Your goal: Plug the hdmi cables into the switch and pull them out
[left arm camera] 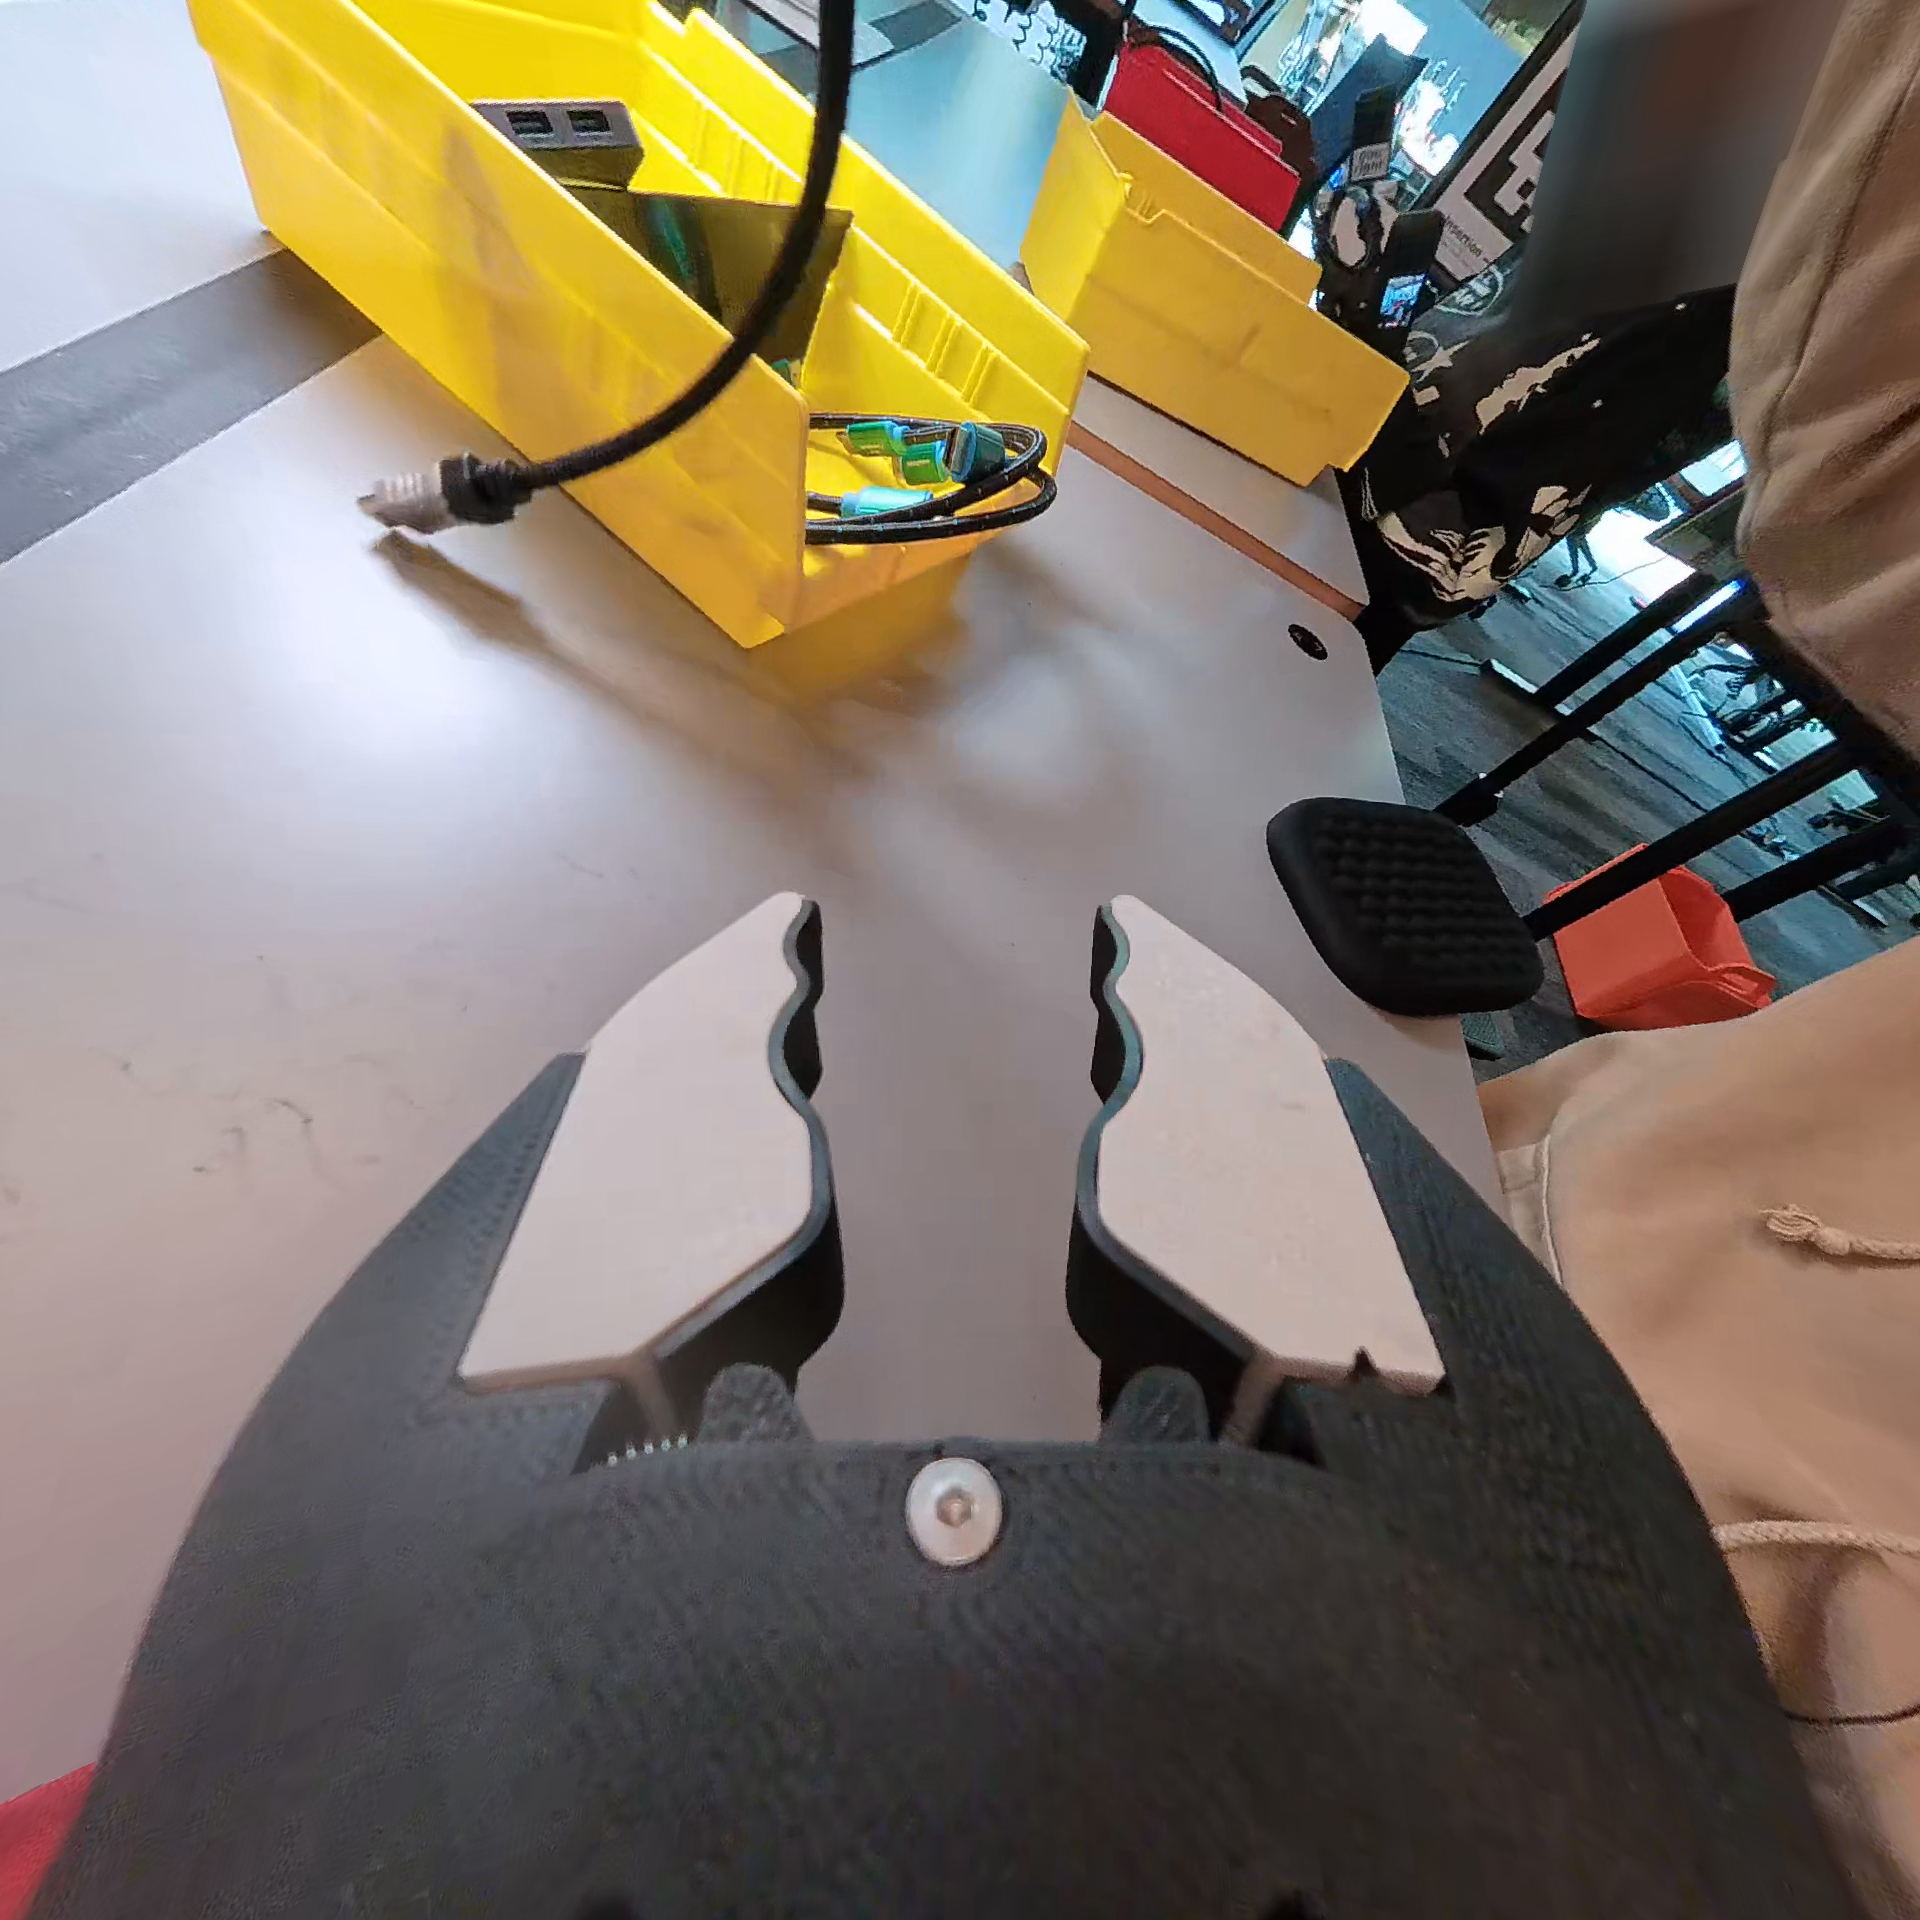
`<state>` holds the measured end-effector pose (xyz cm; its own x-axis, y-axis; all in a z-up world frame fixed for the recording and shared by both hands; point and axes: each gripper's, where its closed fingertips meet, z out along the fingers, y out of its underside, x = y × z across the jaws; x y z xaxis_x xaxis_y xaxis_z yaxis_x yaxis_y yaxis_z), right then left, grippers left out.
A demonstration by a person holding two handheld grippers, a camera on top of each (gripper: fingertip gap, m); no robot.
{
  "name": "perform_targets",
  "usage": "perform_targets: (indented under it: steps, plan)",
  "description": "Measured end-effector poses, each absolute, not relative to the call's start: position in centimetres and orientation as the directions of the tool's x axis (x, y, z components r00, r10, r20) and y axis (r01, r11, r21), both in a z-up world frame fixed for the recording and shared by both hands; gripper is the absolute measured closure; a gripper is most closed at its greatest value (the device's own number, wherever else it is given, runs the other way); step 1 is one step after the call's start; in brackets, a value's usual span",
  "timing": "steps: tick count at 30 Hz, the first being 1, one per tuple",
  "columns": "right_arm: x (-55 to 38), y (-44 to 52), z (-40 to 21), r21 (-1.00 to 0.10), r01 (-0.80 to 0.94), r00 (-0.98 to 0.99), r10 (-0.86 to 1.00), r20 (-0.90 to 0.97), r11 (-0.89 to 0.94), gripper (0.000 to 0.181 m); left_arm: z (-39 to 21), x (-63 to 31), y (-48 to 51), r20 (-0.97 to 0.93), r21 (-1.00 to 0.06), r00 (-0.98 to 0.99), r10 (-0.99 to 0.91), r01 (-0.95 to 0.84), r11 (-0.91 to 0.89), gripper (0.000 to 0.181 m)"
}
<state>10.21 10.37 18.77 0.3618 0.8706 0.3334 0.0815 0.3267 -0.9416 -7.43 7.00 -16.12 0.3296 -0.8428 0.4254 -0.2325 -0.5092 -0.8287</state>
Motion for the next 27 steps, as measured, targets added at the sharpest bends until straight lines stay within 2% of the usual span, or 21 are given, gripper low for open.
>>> perform_targets:
  steps: [7, 11, 21, 27]
  plan:
    - [11.4, 12.8, 26.7, -0.885, 0.110, 0.506, 0.740, 0.442, 0.453, 0.161, -15.9, -7.6, 7.3, 0.392, -0.841, 0.356, -0.848, -0.236, -0.487, 0.132]
    - [12.1, 14.3, 29.1, -0.853, 0.168, 0.556, 0.667, 0.496, 0.494, 0.160, -15.5, -7.4, 7.4, 0.342, -0.855, 0.385, -0.857, -0.252, -0.454, 0.131]
    - [13.9, 16.9, 31.4, -0.794, 0.228, 0.660, 0.510, 0.552, 0.564, 0.161, -15.3, -7.7, 8.5, 0.224, -0.866, 0.490, -0.843, -0.296, -0.402, 0.130]
    - [14.3, 18.0, 27.9, -0.798, 0.288, 0.653, 0.500, 0.568, 0.530, 0.160, -14.6, -9.0, 10.5, 0.089, -0.887, 0.635, -0.767, -0.299, -0.351, 0.126]
